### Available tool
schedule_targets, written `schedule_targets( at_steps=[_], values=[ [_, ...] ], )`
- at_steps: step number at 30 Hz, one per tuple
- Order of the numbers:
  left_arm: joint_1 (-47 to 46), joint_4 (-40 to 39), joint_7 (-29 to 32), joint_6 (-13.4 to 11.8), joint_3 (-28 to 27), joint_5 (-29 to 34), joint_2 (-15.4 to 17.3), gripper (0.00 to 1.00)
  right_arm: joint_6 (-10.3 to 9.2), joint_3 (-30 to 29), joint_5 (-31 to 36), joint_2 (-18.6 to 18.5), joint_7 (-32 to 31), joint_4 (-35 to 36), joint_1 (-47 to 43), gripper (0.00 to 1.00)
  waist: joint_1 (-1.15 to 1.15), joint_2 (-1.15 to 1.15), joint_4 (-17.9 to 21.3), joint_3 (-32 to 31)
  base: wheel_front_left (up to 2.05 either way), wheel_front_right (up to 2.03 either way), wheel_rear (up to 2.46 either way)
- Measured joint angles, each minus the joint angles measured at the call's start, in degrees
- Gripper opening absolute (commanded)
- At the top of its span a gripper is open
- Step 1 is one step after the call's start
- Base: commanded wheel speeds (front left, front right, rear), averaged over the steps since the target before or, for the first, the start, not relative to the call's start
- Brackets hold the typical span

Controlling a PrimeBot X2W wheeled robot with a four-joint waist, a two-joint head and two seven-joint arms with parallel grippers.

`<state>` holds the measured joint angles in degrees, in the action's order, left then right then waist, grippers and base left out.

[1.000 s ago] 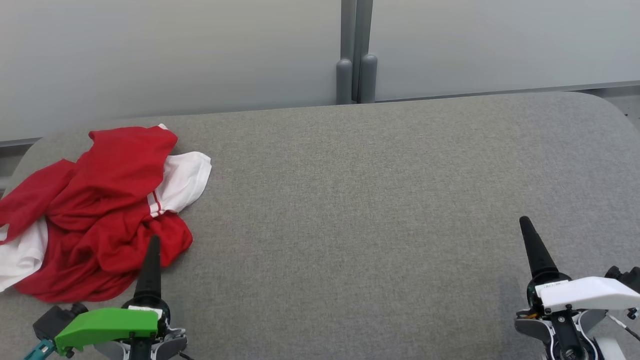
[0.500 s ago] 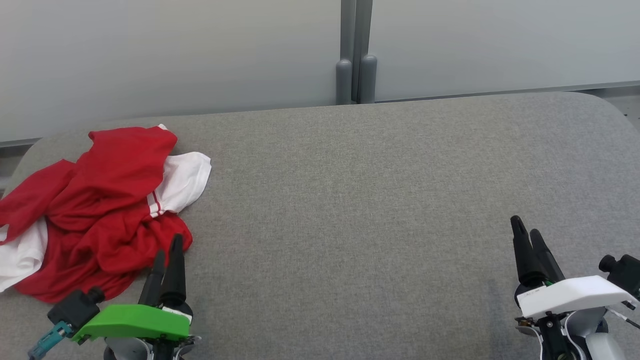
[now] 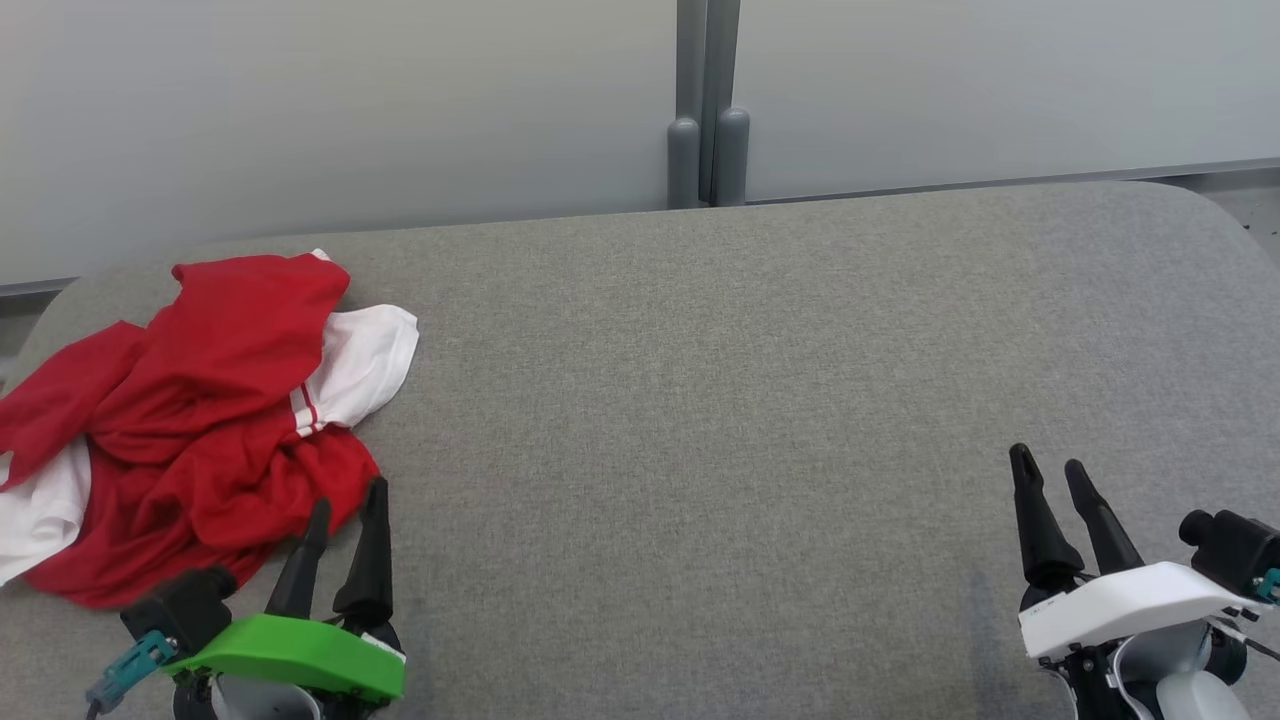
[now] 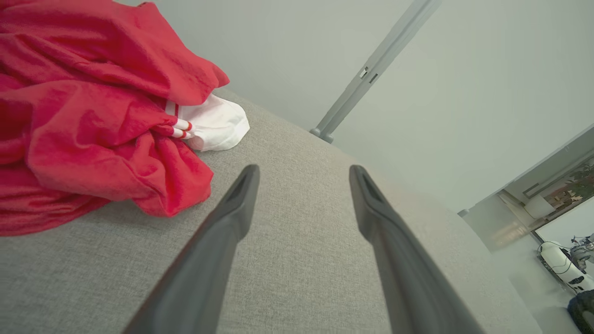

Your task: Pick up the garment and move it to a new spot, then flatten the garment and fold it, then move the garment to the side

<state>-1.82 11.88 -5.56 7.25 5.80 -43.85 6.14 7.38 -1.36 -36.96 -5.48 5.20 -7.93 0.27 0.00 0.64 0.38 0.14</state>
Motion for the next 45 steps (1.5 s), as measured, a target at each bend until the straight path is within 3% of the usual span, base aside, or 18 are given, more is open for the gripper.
schedule_targets(
  at_steps=[24, 45],
  values=[
    [2.1, 0.6, -3.7, 0.1, 0.9, 15.1, 0.5, 1.00, 0.01, 1.0, 13.2, -1.6, 3.9, 0.1, -2.4, 1.00, 0.00, 0.00, 0.3, -0.2, 0.00, 0.00, 0.00],
    [3.8, 3.4, -6.4, 0.1, 0.3, 23.9, -0.1, 1.00, 0.09, -0.6, 22.0, -1.5, 6.6, -1.5, -3.5, 1.00, 0.00, 0.00, 1.3, -0.6, 0.00, 0.00, 0.00]
  ],
)
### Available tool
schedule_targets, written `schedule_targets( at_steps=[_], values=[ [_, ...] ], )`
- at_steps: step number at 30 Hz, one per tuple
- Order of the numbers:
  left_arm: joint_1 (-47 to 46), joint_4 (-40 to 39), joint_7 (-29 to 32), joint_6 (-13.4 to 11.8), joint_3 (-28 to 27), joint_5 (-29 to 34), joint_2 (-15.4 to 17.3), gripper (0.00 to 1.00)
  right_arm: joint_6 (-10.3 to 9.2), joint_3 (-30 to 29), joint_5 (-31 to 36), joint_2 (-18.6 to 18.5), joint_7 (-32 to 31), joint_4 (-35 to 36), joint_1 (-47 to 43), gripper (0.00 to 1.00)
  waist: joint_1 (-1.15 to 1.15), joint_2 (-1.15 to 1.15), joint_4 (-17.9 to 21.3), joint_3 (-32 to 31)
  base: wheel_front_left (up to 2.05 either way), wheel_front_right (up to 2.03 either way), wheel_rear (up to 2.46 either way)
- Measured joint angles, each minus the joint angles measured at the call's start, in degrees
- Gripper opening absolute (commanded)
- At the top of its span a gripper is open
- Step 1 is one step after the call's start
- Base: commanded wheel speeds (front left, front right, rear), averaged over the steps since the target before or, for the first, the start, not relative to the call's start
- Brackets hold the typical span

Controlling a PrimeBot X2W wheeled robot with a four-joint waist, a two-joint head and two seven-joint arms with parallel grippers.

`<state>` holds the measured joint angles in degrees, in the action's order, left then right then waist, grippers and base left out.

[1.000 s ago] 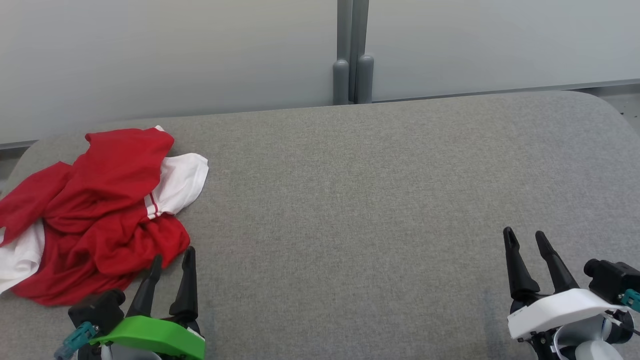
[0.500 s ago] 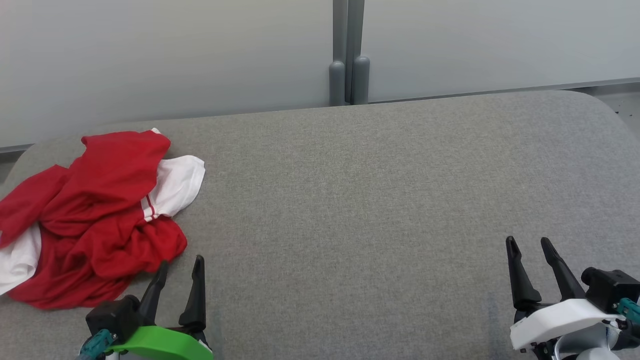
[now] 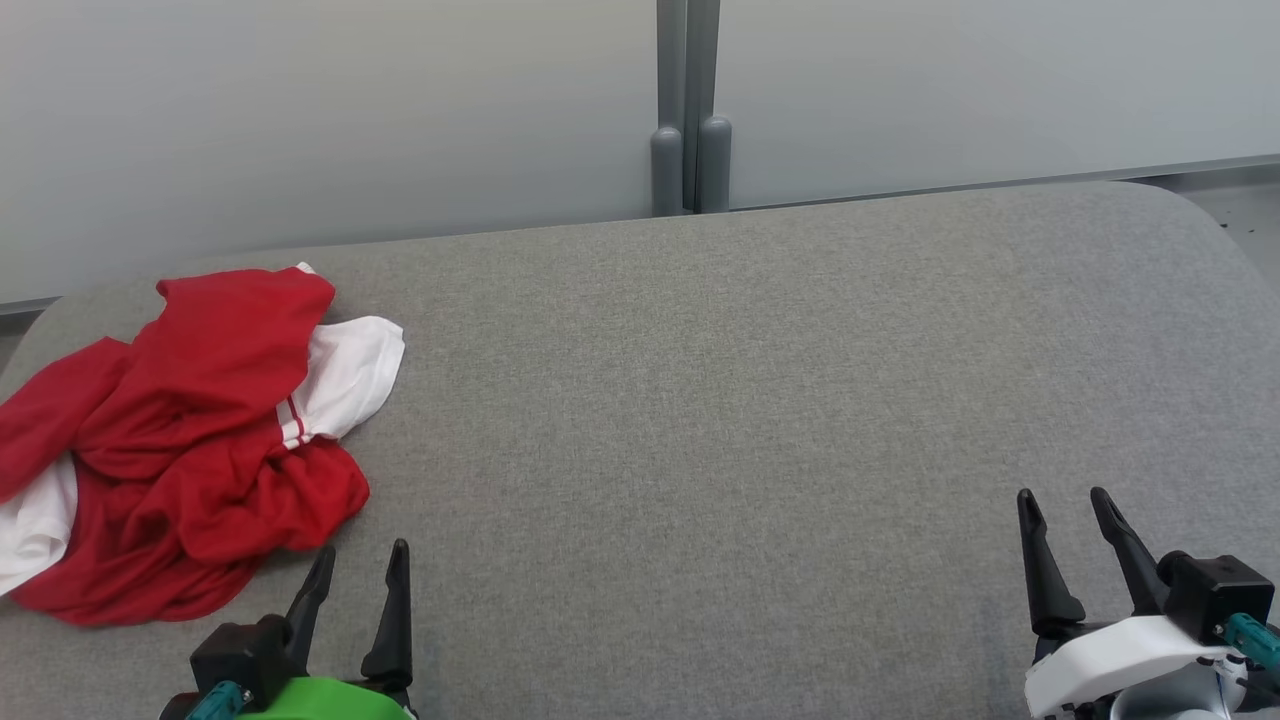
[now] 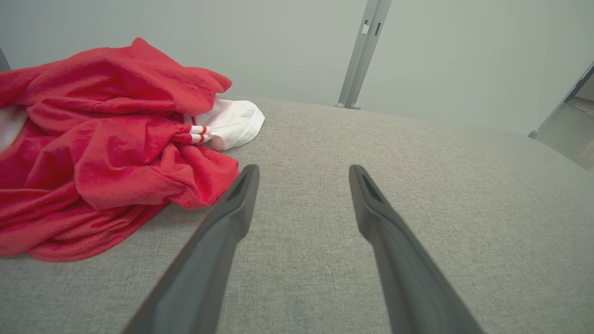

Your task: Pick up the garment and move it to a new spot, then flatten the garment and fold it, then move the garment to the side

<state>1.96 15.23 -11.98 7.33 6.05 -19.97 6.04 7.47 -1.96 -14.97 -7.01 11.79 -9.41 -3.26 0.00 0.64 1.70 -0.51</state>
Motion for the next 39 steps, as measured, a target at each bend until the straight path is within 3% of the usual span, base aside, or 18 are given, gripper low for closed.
schedule_targets(
  at_steps=[23, 39],
  values=[
    [1.8, -0.5, -2.4, 0.1, -1.1, 9.1, -1.4, 1.00, 0.01, 0.3, 9.1, -0.1, 2.7, 0.1, -0.7, 1.00, 0.00, 0.00, -0.1, -0.2, 0.00, 0.00, 0.00],
    [2.1, -0.7, -3.1, 0.1, -2.5, 10.5, -2.0, 1.00, 0.01, 0.4, 7.6, 0.0, 3.3, 1.5, -0.7, 1.00, 0.00, 0.00, 0.3, 0.1, 0.00, 0.00, 0.00]
  ],
)
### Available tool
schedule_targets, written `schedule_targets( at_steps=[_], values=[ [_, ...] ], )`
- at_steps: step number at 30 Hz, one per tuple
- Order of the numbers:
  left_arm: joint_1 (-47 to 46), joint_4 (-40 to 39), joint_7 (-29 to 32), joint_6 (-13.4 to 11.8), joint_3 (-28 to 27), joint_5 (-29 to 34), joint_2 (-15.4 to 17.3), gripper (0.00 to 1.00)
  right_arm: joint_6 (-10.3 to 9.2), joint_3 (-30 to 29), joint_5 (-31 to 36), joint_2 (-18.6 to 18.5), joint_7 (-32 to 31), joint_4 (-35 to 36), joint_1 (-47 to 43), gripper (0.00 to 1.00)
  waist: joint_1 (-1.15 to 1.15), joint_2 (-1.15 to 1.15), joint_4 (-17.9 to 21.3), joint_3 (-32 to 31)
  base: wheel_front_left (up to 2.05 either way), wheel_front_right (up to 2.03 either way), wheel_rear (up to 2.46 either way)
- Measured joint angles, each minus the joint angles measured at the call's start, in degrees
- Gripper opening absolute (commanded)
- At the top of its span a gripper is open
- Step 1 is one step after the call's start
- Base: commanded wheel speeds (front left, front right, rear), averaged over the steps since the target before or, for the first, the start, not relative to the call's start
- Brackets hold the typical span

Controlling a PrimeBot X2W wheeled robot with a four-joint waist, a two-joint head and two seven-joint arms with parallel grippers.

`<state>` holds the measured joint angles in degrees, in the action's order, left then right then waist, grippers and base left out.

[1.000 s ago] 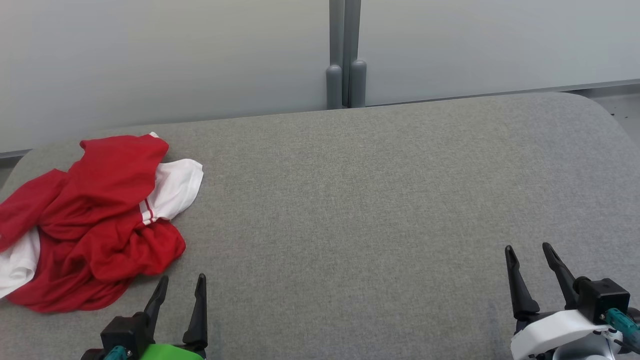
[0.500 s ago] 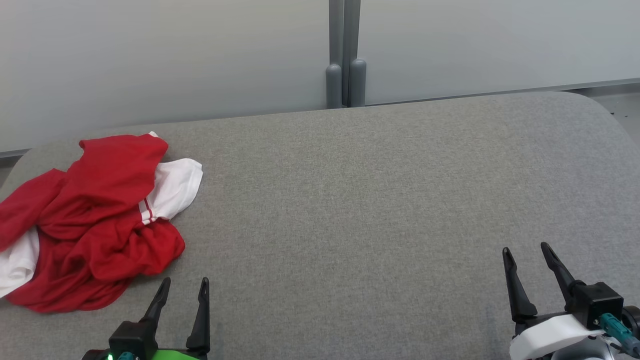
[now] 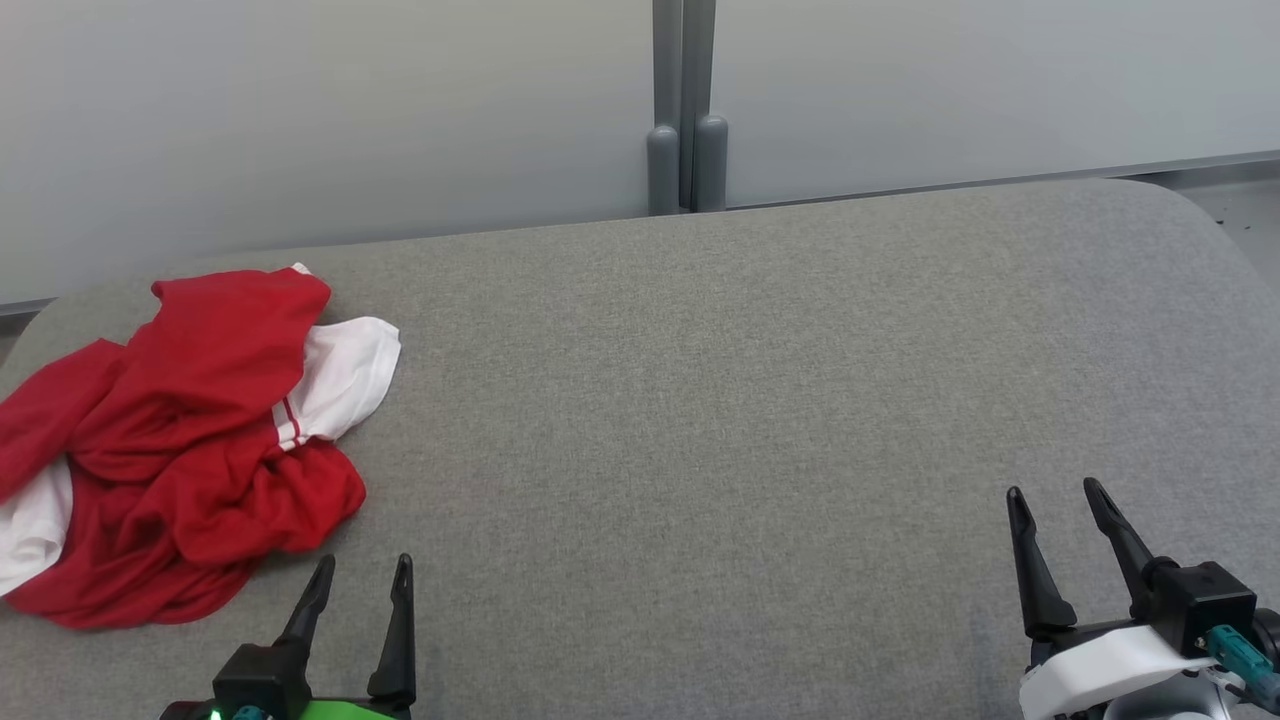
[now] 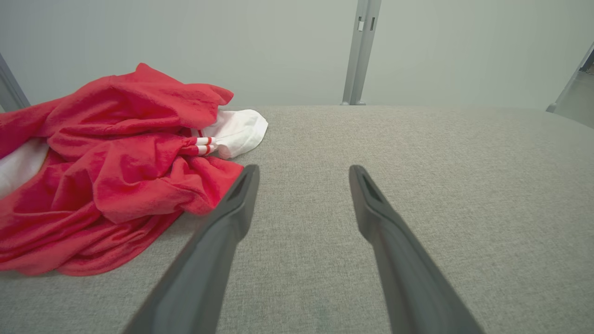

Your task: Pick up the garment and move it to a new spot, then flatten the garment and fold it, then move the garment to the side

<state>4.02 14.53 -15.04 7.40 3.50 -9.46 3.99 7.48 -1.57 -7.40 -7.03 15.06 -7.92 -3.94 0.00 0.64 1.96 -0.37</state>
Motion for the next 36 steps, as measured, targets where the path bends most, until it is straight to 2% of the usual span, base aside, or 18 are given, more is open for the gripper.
schedule_targets(
  at_steps=[8, 17, 23, 36],
  values=[
    [0.0, 0.1, 0.0, 0.0, 0.1, -0.2, -0.2, 1.00, 0.00, 0.7, -0.1, -0.3, 0.0, -0.1, 0.0, 1.00, 0.00, 0.00, 0.0, 0.0, 0.00, 0.00, 0.00],
    [0.0, 0.3, 0.0, 0.0, -0.8, -0.1, -0.4, 1.00, 0.00, 2.4, 0.0, -0.8, 0.0, -0.2, 0.1, 1.00, 0.00, 0.00, -2.5, -0.3, 0.00, 0.00, 0.00],
    [0.0, 0.5, -0.1, 0.0, -1.3, -0.1, -0.7, 1.00, 0.01, 3.4, 0.1, -0.7, 0.0, -0.2, 0.6, 1.00, 0.00, 0.00, -6.8, -0.4, 0.00, 0.00, 0.00],
    [1.3, 0.6, -0.1, 0.0, -4.4, -0.1, -0.9, 1.00, 0.01, 7.2, 0.1, 0.0, 0.0, -1.2, 1.9, 1.00, 0.00, 0.00, -19.6, -1.1, 0.00, 0.00, 0.00]
  ],
)
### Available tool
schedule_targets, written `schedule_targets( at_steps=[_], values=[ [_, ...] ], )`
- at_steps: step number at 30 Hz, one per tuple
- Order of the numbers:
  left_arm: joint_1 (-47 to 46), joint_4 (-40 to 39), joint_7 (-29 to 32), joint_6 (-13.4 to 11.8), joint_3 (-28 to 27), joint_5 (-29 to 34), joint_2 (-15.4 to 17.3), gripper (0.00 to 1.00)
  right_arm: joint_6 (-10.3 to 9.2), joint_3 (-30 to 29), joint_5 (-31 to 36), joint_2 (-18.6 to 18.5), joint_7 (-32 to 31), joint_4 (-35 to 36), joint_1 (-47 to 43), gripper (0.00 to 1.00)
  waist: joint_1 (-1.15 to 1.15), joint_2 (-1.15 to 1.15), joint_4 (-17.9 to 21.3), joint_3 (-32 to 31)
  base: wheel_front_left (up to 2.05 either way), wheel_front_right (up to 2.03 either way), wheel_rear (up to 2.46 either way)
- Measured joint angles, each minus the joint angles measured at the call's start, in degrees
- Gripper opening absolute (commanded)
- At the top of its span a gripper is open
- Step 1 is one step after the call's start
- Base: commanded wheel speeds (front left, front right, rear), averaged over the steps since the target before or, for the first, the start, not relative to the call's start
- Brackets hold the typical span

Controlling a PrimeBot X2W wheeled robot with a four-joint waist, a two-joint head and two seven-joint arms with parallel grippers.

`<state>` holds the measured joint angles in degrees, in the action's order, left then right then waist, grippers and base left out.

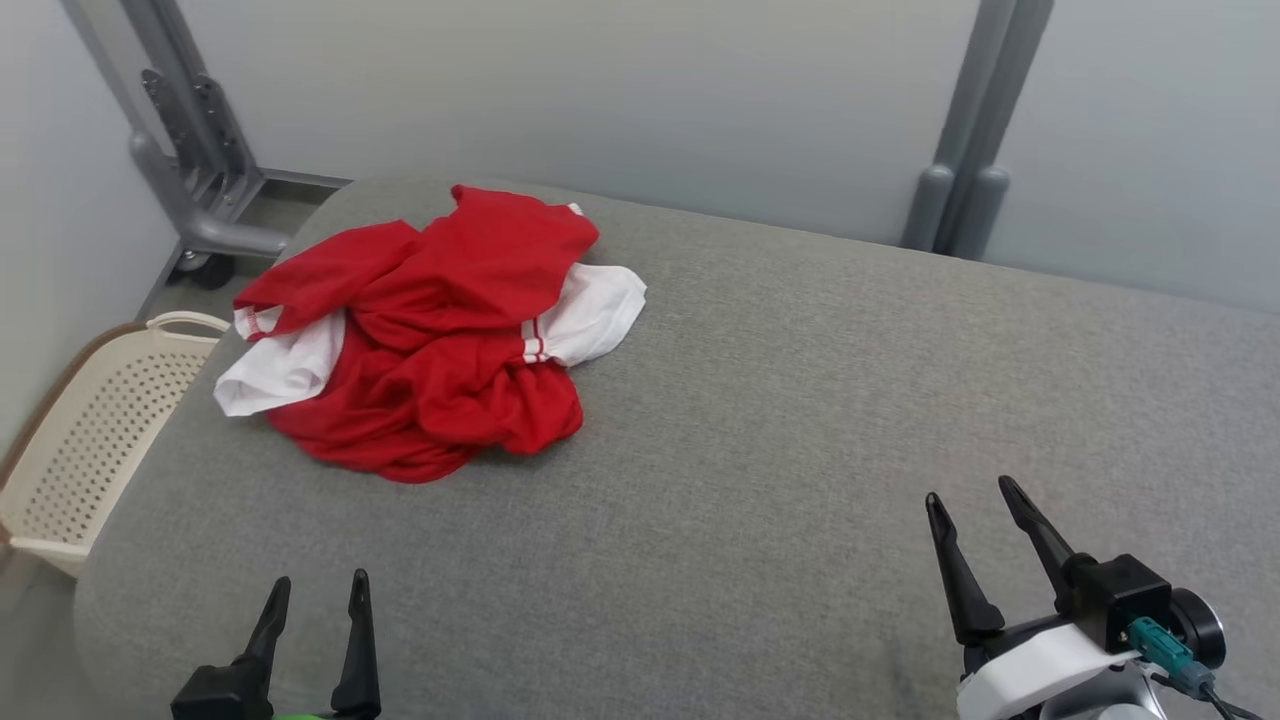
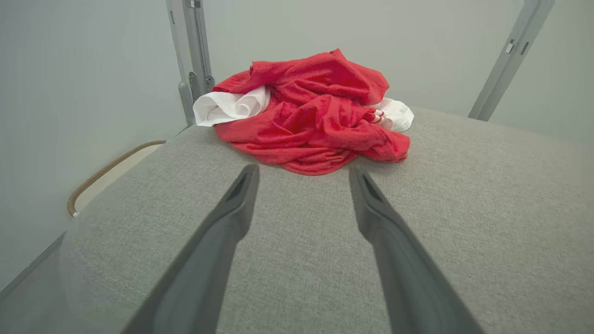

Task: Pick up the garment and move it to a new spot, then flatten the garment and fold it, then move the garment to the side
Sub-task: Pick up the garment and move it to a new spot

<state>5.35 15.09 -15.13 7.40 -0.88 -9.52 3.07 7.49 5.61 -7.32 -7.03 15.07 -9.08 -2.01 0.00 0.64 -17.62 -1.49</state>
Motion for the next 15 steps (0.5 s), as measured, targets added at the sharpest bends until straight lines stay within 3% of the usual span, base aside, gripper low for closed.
schedule_targets(
  at_steps=[8, 15],
  values=[
    [0.2, -0.5, 0.0, 0.0, -1.2, 0.0, -0.1, 1.00, 0.00, 1.4, -0.1, 0.7, 0.0, -0.5, 0.3, 1.00, 0.00, 0.00, -5.7, -0.7, 0.00, 0.00, 0.00],
    [0.2, -0.8, 0.0, 0.0, -2.0, -0.3, -0.1, 1.00, 0.00, 2.0, -0.1, 0.8, 0.0, -0.6, 0.2, 1.00, 0.00, 0.00, -6.5, -1.2, 0.00, 0.00, 0.00]
  ],
)
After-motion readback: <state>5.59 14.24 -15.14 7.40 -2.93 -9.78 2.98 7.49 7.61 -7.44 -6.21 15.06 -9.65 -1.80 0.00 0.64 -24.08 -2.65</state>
